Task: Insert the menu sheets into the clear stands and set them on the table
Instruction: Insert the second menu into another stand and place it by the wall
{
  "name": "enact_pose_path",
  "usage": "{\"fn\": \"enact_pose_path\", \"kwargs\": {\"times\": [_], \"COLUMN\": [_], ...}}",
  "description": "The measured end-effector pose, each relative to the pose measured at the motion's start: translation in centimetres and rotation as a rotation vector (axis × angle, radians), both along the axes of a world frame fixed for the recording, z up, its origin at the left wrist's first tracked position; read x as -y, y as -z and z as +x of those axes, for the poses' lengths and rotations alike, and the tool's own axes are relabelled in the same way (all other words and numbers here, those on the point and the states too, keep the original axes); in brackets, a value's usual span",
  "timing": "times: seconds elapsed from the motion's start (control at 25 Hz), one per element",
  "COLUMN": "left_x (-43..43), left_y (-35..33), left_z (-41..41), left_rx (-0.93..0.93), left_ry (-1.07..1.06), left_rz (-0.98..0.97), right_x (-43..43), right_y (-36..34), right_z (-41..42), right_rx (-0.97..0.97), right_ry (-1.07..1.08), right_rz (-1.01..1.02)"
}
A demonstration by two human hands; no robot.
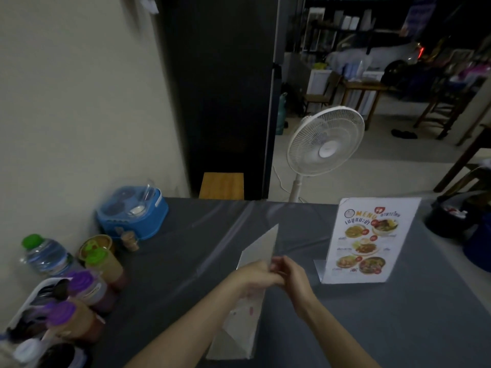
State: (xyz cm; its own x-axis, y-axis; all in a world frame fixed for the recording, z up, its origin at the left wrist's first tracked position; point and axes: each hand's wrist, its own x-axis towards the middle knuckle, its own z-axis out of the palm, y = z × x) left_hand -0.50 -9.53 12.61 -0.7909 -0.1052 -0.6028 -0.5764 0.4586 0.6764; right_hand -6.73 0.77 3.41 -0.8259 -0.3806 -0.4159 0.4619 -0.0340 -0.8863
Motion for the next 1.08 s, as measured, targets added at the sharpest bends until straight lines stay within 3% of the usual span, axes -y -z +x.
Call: {"fn": "enact_pose_path", "kwargs": {"times": [0.2,0.36,0.52,0.68,0.8,1.08], "left_x": [0.8,2.0,3.3,4.6,6.8,9.1], "left_y": [-0.2,-1.2,-2.2,-4.9,-5.2,1.2], "left_z": [0.4,0.7,0.8,1.9,3.8,3.6], "left_rx": [-0.1,-0.096,-0.173,-0.255,-0.287,-0.386], "left_ry": [-0.073,-0.145,-0.197,-0.265,-0.273,-0.55], "left_rz": [-0.415,-0.443,-0.269,0.127,0.38,0.392], "right_x": [2.0,2.9,1.2,-1.2,-2.3,-3.4], "right_y": [-0.8,-1.0,0.5,1.6,0.0,-3.6], "right_z": [0.4,0.3,0.1,-0.2,-1.3,-4.9], "right_rx": [0.008,0.027,0.015,0.013,-0.112,-0.354], "right_ry": [-0.106,-0.14,-0.149,-0.117,-0.059,-0.077], "right_rz": [-0.056,-0.023,0.13,0.184,0.168,0.145]}}
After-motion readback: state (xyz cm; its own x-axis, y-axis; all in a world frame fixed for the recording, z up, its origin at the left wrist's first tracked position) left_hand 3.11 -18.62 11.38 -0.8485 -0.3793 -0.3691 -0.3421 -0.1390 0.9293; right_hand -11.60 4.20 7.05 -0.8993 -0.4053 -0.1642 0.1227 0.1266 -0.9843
